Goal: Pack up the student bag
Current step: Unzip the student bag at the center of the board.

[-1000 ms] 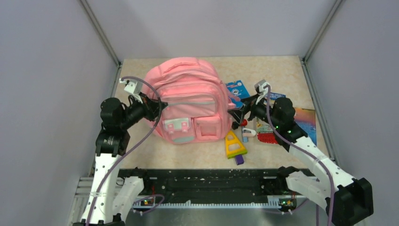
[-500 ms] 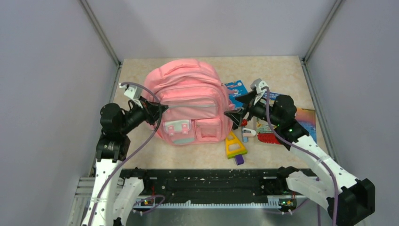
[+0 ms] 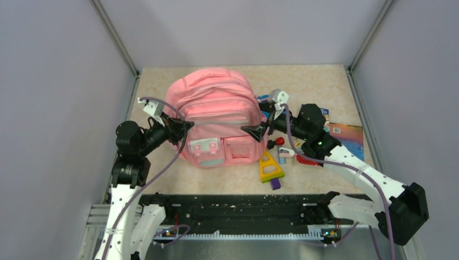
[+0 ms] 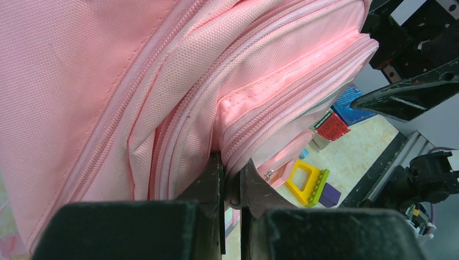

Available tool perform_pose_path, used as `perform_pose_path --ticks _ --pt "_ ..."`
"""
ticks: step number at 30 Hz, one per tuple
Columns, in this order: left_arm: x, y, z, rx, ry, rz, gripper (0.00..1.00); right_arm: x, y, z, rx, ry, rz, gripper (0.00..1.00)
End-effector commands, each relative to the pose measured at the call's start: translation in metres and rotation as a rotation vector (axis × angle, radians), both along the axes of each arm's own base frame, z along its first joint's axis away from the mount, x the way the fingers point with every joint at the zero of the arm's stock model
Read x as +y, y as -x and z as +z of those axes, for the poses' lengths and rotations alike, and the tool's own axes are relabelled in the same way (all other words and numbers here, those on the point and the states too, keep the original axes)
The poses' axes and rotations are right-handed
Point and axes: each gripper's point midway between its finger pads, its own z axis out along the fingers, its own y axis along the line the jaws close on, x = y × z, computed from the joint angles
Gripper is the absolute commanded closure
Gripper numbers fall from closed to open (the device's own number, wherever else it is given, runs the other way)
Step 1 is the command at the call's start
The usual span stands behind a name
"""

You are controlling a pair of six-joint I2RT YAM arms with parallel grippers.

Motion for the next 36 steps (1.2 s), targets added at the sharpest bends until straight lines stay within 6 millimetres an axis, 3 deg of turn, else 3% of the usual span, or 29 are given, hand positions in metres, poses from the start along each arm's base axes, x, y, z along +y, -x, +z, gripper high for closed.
perform_pose_path --ticks 1,6,8,11,13,16,20,23,24,26,32,36 --pt "-0.011 0.008 0.035 -0.157 0.03 -0.076 1.0 0.016 -0.013 0.014 -0.118 0.03 -0.057 0.05" --pt "-0.018 0.011 0.029 -0.144 0.029 -0.114 1.0 0.015 -0.04 0.019 -0.159 0.002 -0.209 0.08" --pt "-0.02 0.014 0.028 -0.154 0.024 -0.131 1.0 0.009 -0.053 0.025 -0.175 -0.026 -0.286 0.13" --pt "-0.022 0.018 0.028 -0.164 0.019 -0.151 1.0 0.008 -0.061 0.037 -0.224 -0.051 -0.321 0.41" --pt "-0.025 0.021 0.027 -0.169 0.015 -0.172 1.0 0.011 -0.062 0.045 -0.256 -0.06 -0.312 0.67" --pt "-0.026 0.023 0.024 -0.172 0.005 -0.183 1.0 0.016 -0.063 0.057 -0.294 -0.061 -0.296 0.98" --pt "-0.019 0.016 0.016 -0.173 -0.029 -0.125 0.97 0.007 -0.062 0.077 -0.356 -0.083 -0.328 1.0" --pt "-0.006 0.007 0.008 -0.145 -0.059 -0.031 0.47 -0.006 -0.061 0.092 -0.413 -0.087 -0.382 1.0" --pt "-0.002 0.004 0.005 -0.13 -0.062 0.001 0.37 -0.01 -0.061 0.096 -0.429 -0.085 -0.398 1.0" --pt "0.003 0.002 -0.003 -0.098 -0.079 0.038 0.27 -0.018 -0.062 0.101 -0.458 -0.066 -0.432 1.0" --pt "0.026 0.002 -0.021 -0.018 -0.096 0.19 0.2 -0.037 -0.066 0.103 -0.514 -0.014 -0.442 1.0" --pt "0.062 -0.002 -0.044 0.092 -0.061 0.439 0.18 -0.047 -0.07 0.108 -0.492 -0.054 -0.391 1.0"
